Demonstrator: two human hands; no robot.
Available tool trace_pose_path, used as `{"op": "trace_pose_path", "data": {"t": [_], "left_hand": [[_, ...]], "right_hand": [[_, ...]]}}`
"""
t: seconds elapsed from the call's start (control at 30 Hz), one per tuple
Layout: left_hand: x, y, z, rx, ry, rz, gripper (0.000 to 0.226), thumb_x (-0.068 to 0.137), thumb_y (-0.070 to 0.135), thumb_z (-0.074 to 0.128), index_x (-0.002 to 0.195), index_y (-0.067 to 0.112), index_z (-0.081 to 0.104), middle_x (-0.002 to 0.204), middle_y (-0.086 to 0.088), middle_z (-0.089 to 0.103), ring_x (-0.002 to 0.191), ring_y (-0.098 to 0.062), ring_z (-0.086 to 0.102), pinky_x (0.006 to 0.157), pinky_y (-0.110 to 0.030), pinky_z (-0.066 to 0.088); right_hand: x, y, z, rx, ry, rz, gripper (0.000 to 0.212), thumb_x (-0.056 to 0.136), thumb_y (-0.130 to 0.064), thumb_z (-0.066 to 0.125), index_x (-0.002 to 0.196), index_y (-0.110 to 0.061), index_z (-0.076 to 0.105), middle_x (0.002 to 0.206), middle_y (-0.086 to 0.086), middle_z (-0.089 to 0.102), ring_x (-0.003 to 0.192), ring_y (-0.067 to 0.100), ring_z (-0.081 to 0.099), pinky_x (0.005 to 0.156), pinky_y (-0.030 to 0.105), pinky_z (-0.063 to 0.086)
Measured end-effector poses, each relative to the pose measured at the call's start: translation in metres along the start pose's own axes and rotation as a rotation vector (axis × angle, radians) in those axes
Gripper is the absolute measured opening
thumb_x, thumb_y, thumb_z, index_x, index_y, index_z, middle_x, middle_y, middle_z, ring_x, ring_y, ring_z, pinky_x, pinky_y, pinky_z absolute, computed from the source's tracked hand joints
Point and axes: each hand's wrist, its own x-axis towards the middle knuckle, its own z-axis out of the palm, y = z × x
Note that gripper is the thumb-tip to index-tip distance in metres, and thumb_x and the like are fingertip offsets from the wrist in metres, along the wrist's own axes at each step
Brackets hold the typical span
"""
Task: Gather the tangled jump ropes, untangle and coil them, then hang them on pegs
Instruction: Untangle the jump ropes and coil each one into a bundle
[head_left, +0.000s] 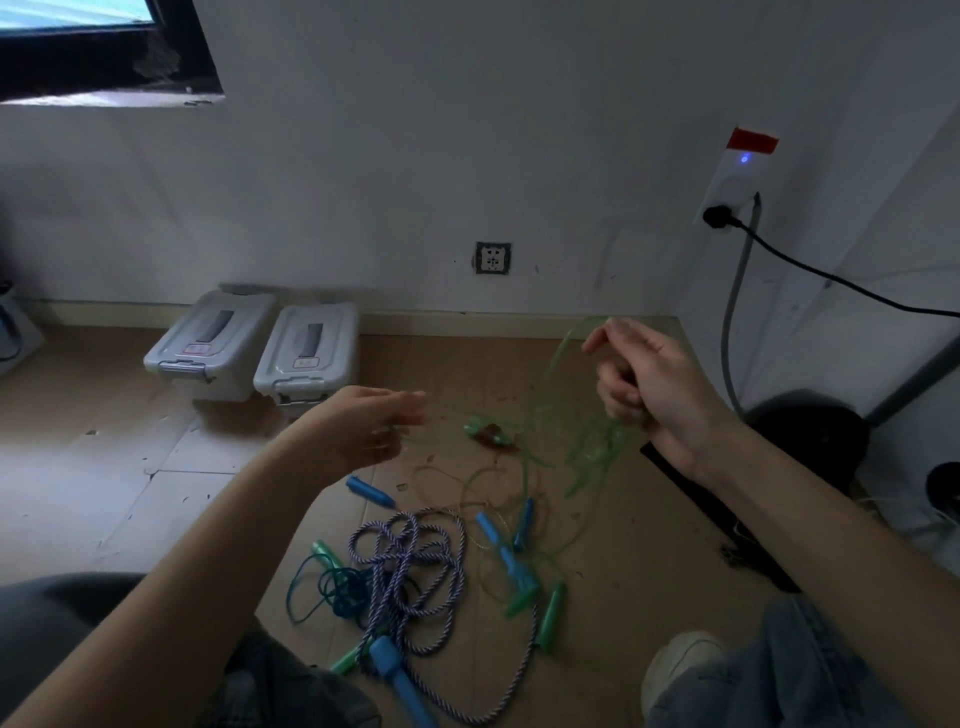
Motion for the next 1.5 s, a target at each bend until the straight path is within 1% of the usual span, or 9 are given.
{"op": "trace_pose_path", "data": {"t": [0.1,0.2,0.33,0.67,0.87,1.0,1.13,1.33,1.5], "left_hand": [[-0.001,-0.001,0.016,0.258,0.233,0.296,0.035,0.082,0.024,0.064,0.111,0.012,0.051,0.105,0.001,0.055,0.095,-0.015,0.053,0.078,-0.026,0.046],[-0.015,0.008,0.046,0.214,-0.033,0.628,0.021,0.082,0.022,0.063,0.102,0.022,0.056,0.105,0.006,0.06,0.095,-0.004,0.059,0.086,-0.022,0.05],[-0.016,-0.014,0.083,0.594,-0.399,0.611,0.045,0.079,0.043,0.064,0.12,0.03,0.052,0.118,0.018,0.053,0.109,0.002,0.05,0.095,-0.017,0.04],[-0.005,-0.021,0.092,0.259,-0.183,0.715,0.007,0.084,0.029,0.063,0.087,0.035,0.064,0.084,0.009,0.07,0.079,-0.01,0.067,0.078,-0.029,0.055],[0.01,-0.034,0.055,0.851,-0.023,0.494,0.029,0.093,0.031,0.048,0.089,0.009,0.066,0.082,-0.004,0.069,0.068,-0.015,0.064,0.068,-0.03,0.054],[0.002,-0.02,0.051,0.386,-0.055,0.414,0.023,0.091,0.03,0.051,0.078,0.021,0.067,0.077,0.0,0.071,0.051,-0.009,0.057,0.061,-0.03,0.052],[-0.013,0.002,0.049,0.003,-0.025,0.352,0.034,0.092,0.034,0.046,0.073,0.015,0.067,0.066,0.002,0.071,0.043,-0.007,0.054,0.049,-0.019,0.047],[-0.028,0.013,0.051,-0.199,-0.162,0.285,0.037,0.082,0.041,0.052,0.082,0.006,0.066,0.062,0.0,0.067,0.048,-0.007,0.056,0.049,-0.018,0.049],[-0.028,0.013,0.048,-0.065,-0.162,0.35,0.015,0.077,0.016,0.064,0.092,0.014,0.066,0.079,-0.002,0.073,0.063,-0.009,0.067,0.06,-0.021,0.053]], "right_hand": [[-0.001,0.001,0.003,0.001,-0.037,-0.001,0.032,0.101,-0.028,0.033,0.083,-0.01,0.052,0.038,-0.008,0.03,0.033,0.007,0.025,0.035,0.017,0.024],[-0.004,0.005,0.012,0.014,-0.12,0.008,0.03,0.1,-0.03,0.035,0.085,-0.011,0.054,0.039,-0.008,0.031,0.034,0.007,0.025,0.036,0.018,0.025],[-0.002,-0.001,0.013,0.275,-0.182,0.022,0.03,0.099,-0.03,0.034,0.089,-0.011,0.056,0.041,-0.006,0.032,0.036,0.009,0.028,0.038,0.019,0.027],[-0.003,-0.005,0.011,0.439,-0.199,0.105,0.029,0.098,-0.025,0.038,0.093,-0.01,0.063,0.068,0.009,0.069,0.059,0.019,0.067,0.053,0.025,0.054],[0.001,-0.001,-0.004,0.516,0.123,0.068,0.03,0.1,-0.023,0.037,0.085,-0.009,0.058,0.064,0.01,0.069,0.059,0.018,0.068,0.053,0.024,0.054],[0.008,0.001,-0.01,0.611,0.178,0.118,0.019,0.095,-0.021,0.046,0.101,-0.006,0.057,0.084,0.014,0.072,0.074,0.02,0.071,0.062,0.024,0.056],[0.001,0.011,-0.005,0.207,-0.043,0.262,0.042,0.073,-0.032,0.066,0.107,-0.011,0.052,0.113,0.011,0.062,0.092,0.019,0.069,0.073,0.024,0.056],[-0.015,0.02,0.025,-0.308,-0.339,0.042,0.039,0.069,-0.039,0.071,0.101,-0.02,0.062,0.094,-0.003,0.07,0.084,0.01,0.067,0.065,0.018,0.051],[-0.011,0.015,0.02,-0.499,-0.203,0.002,0.009,0.079,-0.009,0.07,0.078,-0.016,0.065,0.058,-0.012,0.063,0.052,-0.005,0.056,0.048,0.006,0.039]]}}
